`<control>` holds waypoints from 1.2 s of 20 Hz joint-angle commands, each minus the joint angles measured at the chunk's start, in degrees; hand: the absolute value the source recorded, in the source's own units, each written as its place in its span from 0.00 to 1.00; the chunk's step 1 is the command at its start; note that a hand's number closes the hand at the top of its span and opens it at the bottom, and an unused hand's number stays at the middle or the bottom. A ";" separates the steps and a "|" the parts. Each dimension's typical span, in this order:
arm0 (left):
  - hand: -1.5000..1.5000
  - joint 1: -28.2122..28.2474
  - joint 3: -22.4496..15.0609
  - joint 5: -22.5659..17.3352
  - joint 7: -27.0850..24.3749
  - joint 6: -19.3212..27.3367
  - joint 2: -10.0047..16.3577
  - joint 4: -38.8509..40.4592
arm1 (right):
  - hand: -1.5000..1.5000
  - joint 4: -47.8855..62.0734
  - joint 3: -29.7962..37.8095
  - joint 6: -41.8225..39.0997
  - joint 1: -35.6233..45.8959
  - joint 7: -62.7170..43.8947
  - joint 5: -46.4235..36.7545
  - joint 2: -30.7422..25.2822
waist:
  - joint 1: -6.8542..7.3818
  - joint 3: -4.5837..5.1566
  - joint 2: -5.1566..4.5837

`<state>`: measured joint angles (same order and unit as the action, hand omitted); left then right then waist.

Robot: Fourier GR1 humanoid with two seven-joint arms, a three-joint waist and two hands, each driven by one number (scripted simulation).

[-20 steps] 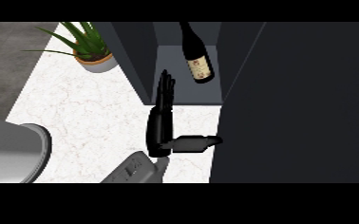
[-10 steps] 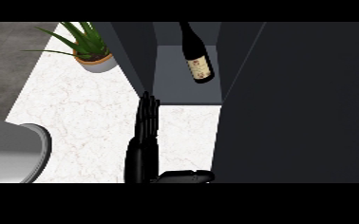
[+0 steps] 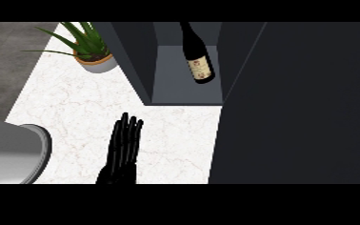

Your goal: Pick up the wine, place it into the cabinet and close the cabinet

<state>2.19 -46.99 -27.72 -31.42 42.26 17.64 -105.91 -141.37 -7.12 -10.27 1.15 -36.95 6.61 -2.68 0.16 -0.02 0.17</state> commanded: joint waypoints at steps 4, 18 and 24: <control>0.00 5.38 3.01 -1.21 2.29 -6.63 9.28 -9.29 | 1.00 -4.69 -0.14 -2.46 -0.03 -3.87 6.58 -1.71 | -0.05 0.01 -0.05; 0.00 15.38 17.47 -8.71 -2.12 -15.39 17.12 -15.13 | 1.00 -9.51 -17.80 -1.27 -10.29 -11.16 8.22 2.67 | -0.04 0.04 0.18; 0.00 15.12 27.89 -16.87 -0.15 -22.57 20.35 -12.80 | 1.00 -7.39 -29.95 -2.35 -6.60 -9.48 1.17 2.67 | -0.30 0.08 0.10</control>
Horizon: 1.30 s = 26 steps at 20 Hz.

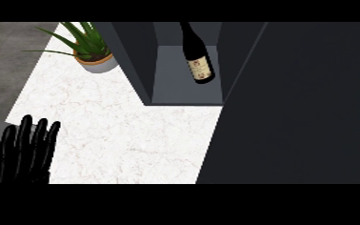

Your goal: Pick up the wine, place it into the cabinet and close the cabinet

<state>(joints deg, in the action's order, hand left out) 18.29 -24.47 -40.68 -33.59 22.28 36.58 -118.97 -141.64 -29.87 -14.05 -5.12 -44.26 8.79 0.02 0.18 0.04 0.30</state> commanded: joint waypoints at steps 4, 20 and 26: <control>0.00 5.68 12.58 -7.97 0.54 -9.31 5.70 0.48 | 1.00 -6.29 -13.69 4.06 -1.21 -0.31 -5.29 -0.02 | 0.13 0.04 0.18; 0.00 4.35 21.84 -14.01 7.48 -15.80 9.25 1.55 | 1.00 4.28 -30.41 29.55 16.78 0.59 -19.35 -0.21 | 0.22 0.15 0.29; 0.00 2.07 21.16 -15.22 8.81 -18.08 7.68 3.46 | 1.00 8.94 -27.17 36.71 28.22 -1.37 -20.55 -0.41 | 0.48 0.22 0.03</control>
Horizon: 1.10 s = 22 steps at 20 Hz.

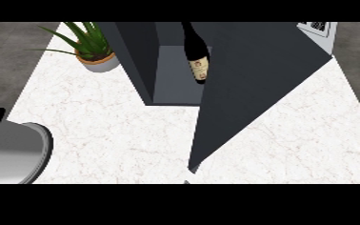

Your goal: Pick up the wine, place it into the cabinet and close the cabinet

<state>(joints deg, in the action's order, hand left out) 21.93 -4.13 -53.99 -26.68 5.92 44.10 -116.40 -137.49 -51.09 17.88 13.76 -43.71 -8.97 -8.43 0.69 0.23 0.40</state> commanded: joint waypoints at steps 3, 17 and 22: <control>0.00 -2.14 -0.62 -0.28 2.85 -0.05 -0.67 -1.24 | 1.00 9.86 -3.97 6.70 13.20 -0.43 -0.27 7.95 | 0.63 -0.06 -0.34; 0.00 -5.41 -2.01 2.39 3.06 1.13 -5.04 1.44 | 1.00 31.01 15.72 12.61 44.27 1.61 19.82 8.26 | 1.94 -0.11 -0.57; 0.00 -6.94 -1.40 3.04 3.03 -0.16 -6.94 5.16 | 1.00 44.70 19.87 8.28 50.68 9.00 21.76 8.38 | 0.87 -0.14 -0.65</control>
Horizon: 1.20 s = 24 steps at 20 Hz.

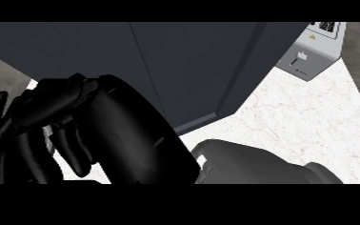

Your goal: Pick up the wine, place it into the cabinet and close the cabinet

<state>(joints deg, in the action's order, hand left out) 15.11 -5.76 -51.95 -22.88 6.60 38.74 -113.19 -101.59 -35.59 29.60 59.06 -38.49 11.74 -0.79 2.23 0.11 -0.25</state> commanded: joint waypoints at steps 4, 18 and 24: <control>0.00 1.90 2.76 -0.08 1.30 -0.50 0.10 -2.54 | 1.00 18.62 6.51 -5.38 10.38 7.84 -3.56 0.36 | -0.29 -0.05 0.15; 0.00 -0.18 4.19 2.69 3.24 -1.57 -3.19 -0.16 | 1.00 41.10 17.64 -16.54 11.49 23.48 1.06 -2.76 | -0.97 -0.08 -0.08; 0.00 -5.72 3.02 3.59 5.15 0.14 -3.82 2.12 | 1.00 46.47 17.48 -17.67 11.37 28.49 -1.38 -3.25 | -1.51 -0.04 -0.71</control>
<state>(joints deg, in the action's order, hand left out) 12.55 -2.44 -48.78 -18.55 6.08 35.30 -112.76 -64.15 -20.98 11.80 71.14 -12.94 12.39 -0.53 1.63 0.45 1.74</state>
